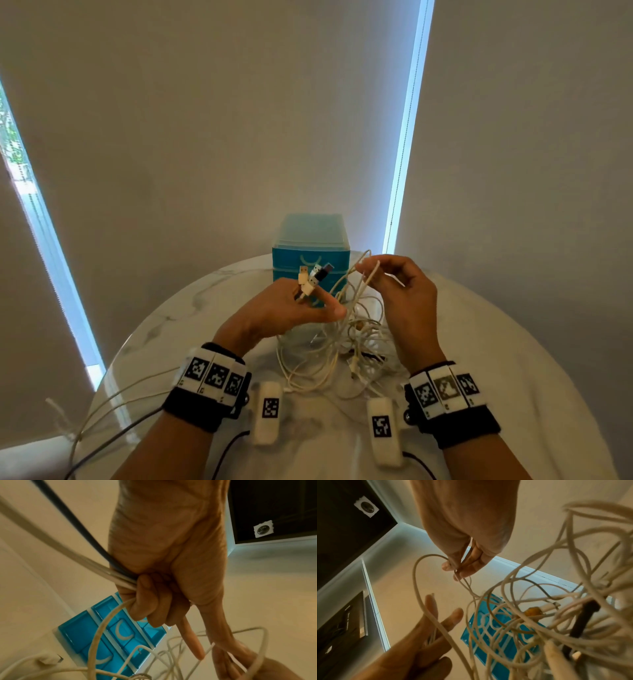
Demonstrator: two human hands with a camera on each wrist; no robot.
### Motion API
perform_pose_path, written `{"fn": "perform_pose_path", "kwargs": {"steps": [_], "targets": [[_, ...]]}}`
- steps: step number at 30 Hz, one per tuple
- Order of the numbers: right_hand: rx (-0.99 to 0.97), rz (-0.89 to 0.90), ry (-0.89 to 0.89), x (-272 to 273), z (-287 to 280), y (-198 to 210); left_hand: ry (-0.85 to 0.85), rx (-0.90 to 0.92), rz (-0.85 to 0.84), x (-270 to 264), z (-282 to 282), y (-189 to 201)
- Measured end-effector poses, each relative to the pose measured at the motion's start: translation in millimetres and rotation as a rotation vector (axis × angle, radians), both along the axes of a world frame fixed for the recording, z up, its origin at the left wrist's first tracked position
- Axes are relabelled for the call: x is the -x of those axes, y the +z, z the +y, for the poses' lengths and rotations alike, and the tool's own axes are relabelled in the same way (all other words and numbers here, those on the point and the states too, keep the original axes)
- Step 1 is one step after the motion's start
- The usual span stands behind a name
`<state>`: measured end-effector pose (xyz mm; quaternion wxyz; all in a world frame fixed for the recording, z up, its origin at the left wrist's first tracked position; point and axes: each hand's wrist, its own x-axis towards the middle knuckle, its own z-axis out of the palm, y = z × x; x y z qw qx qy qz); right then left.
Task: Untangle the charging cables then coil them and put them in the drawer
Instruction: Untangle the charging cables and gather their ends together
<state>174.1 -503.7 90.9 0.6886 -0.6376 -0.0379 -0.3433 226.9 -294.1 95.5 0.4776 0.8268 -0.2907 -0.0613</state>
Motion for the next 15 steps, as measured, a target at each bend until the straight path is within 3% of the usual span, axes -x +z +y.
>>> {"fn": "perform_pose_path", "kwargs": {"steps": [4, 10, 15], "targets": [[-0.062, -0.027, 0.036, 1, 0, 5, -0.02, -0.079, -0.056, -3, -4, -6], [-0.2, -0.044, 0.118, 2, 0, 5, 0.301, 0.045, -0.159, -18, -4, -14], [-0.152, -0.009, 0.124, 0, 1, 3, 0.293, 0.029, -0.149, -14, -1, -15]]}}
